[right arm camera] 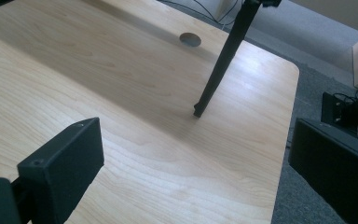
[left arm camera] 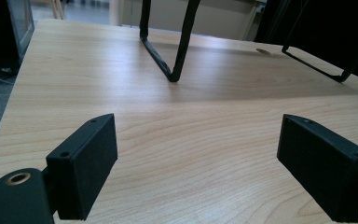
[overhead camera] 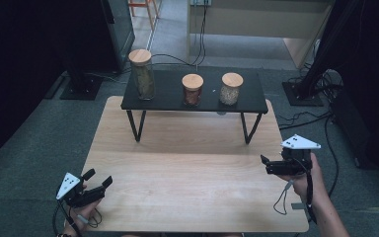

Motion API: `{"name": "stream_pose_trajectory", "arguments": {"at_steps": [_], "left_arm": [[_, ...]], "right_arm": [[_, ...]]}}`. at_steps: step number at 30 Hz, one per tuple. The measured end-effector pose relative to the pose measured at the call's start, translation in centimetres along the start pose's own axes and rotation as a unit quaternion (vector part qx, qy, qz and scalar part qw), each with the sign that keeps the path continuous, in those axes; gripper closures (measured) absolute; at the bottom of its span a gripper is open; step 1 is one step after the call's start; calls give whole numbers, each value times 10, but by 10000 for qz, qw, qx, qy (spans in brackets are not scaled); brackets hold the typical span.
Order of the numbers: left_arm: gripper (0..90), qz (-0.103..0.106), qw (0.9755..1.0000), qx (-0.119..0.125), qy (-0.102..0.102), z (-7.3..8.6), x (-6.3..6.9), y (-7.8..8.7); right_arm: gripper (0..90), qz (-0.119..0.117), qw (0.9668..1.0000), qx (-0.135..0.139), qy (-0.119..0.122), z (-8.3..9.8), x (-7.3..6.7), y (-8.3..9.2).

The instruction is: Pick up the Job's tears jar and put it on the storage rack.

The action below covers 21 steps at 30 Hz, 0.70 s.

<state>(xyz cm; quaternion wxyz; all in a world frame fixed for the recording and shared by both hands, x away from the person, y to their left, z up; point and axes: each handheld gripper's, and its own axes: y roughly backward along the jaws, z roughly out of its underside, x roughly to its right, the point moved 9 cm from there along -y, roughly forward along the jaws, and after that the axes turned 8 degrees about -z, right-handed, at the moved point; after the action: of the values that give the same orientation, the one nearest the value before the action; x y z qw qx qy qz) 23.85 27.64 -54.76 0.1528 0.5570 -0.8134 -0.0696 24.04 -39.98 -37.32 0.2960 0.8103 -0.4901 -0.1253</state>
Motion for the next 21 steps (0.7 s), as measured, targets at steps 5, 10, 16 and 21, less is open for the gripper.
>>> {"name": "stream_pose_trajectory", "arguments": {"at_steps": [5,10,16,21], "left_arm": [[123,2,10000,-7,-7,0,0,0],[122,1,10000,-12,-20,0,1,-1],[122,-5,10000,-19,-21,0,1,-1],[123,-9,10000,-22,-23,0,1,-1]], "right_arm": [[32,-2,10000,-1,-6,8,-1,-3],[31,-27,10000,-27,11,15,-2,-6],[31,-38,10000,-35,1,24,-3,-8],[31,-45,10000,-54,-44,30,-2,-10]]}}
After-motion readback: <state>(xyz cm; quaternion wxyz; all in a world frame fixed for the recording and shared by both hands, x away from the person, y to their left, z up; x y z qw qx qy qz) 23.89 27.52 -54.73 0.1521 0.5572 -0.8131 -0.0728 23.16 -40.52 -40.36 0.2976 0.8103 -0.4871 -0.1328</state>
